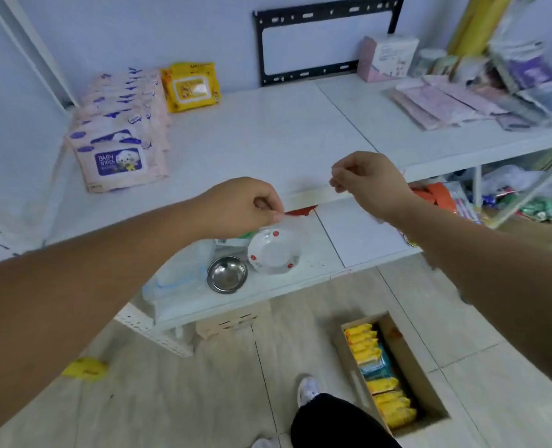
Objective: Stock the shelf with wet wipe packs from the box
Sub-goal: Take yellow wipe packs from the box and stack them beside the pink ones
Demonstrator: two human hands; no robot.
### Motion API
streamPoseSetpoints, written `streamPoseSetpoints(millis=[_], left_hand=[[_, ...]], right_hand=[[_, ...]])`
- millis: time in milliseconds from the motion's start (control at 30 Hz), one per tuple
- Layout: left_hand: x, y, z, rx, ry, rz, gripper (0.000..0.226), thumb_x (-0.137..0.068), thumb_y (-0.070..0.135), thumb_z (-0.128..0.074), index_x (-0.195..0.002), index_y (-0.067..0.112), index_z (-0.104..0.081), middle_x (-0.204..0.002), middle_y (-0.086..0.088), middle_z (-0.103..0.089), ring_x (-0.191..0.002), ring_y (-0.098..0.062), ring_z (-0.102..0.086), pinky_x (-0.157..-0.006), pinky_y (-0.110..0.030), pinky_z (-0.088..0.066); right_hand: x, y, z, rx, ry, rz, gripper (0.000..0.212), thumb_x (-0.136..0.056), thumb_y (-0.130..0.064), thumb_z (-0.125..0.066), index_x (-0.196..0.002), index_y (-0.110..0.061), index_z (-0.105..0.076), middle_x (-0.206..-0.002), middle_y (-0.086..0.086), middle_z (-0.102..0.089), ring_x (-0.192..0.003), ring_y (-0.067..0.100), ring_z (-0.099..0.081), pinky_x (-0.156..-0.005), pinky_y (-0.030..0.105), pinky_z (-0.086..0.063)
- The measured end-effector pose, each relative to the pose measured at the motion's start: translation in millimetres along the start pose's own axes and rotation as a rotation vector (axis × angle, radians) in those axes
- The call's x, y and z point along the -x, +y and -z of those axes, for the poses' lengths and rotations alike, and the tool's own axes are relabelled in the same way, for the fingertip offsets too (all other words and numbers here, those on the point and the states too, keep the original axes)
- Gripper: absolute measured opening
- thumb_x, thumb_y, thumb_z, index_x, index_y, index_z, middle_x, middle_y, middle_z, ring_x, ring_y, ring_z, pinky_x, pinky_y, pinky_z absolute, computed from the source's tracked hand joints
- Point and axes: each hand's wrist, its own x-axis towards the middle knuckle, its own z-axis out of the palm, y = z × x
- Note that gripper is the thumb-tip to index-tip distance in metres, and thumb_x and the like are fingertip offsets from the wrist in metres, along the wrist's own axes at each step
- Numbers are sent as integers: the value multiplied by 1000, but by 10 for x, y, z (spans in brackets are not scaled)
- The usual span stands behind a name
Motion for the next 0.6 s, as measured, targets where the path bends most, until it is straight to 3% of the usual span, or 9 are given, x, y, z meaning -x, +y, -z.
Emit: streamPoseSetpoints(millis=[200,300,400,600], left_hand=[[471,579,-425,27,41,42,2,-88,32,-71,-90,33,-71,-89,11,-74,-88,-13,-70,-90,-42,-56],[645,827,-740,46,83,68,2,-87,32,-72,-89,34,-71,-91,8,-74,-88,-15,-70,-88,-43,-57],[733,1116,-1134,79,103,101,5,-86,34,-73,-91,32,-71,-90,6,-73,-88,-17,-70,-88,-46,-57],[737,1708,-2085,132,51,140,3,-89,30,-72,-91,31,-70,-91,10,-71,-82,-6,-65,-78,-22,-50]], right_hand=[[658,14,622,100,-162,59,15,-93,-20,-62,-90,-10,-73,-91,3,-77,-89,19,-73,-86,37,-56],[954,166,837,120,-238,61,14,-93,-19,-63,-87,-12,-73,-91,2,-77,-84,13,-71,-76,32,-52],[1267,458,1103,112,-288,28,11,-94,-23,-65,-91,-15,-73,-92,0,-78,-88,14,-73,-81,34,-56],[1988,1298,1587,63,-315,-63,8,-91,-17,-66,-88,-17,-74,-88,0,-78,-89,19,-74,-90,43,-57]])
